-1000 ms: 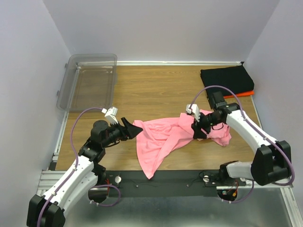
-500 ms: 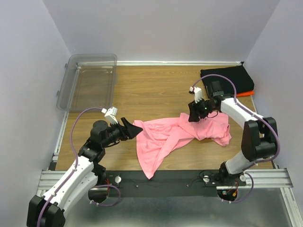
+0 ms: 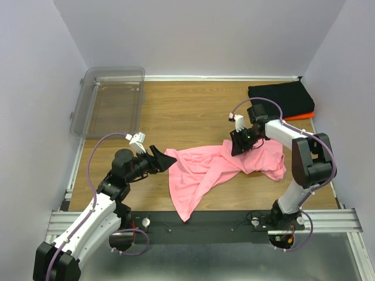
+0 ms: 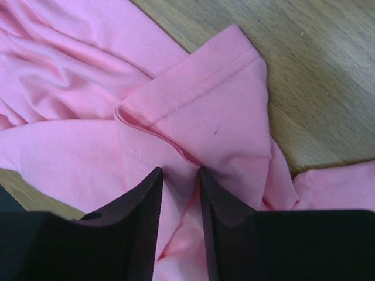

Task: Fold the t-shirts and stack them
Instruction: Flatten the tshirt out

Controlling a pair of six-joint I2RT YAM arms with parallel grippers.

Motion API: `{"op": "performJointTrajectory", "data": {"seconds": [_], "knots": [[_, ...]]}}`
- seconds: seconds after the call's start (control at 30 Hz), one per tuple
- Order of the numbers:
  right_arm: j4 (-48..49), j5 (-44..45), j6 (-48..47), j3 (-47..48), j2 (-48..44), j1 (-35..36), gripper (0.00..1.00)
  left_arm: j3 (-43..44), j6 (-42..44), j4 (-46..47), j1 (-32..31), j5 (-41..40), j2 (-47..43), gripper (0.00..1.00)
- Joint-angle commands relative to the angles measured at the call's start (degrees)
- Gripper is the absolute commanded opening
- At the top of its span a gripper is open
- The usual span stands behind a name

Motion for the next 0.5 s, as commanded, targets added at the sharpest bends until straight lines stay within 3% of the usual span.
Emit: {"op": "performJointTrajectory", "data": {"seconds": [0.0,0.03,0.13,0.2,0.3,0.47], "knots": [[-1.5,-1.5,0.0,1.2,0.1,0.6,0.37,-0.5,-0.6,1.2,-0.2,0.9,-0.6,0.79],[-1.7,-1.7,-0.1,1.3,-0.6,0.6,0.33,-0.7,-1.2,1.2,-0.2,1.1,-0.7,0.79],[-1.9,-1.5,-0.2,2.2,-3.4,0.6,0.08,-2.6,-4.4,1.1,-0.2,1.2,-0.8,0.78],[-1.9,-0.7,0.0,2.9,-5.6,0.6,0.01,-3.5,-4.9,1.2,-0.7,1.3,0.4,0.77],[-1.8,2.7,0.6,4.8,-10.0,0.6,0.01,-2.6,-4.7,1.1,-4.9,0.9,4.5,0.77],[4.3,16.9,3.4,5.9,-16.6,-1.8,0.01,3.6,-1.6,-2.2,-16.0,-4.2,12.6,0.77]]}}
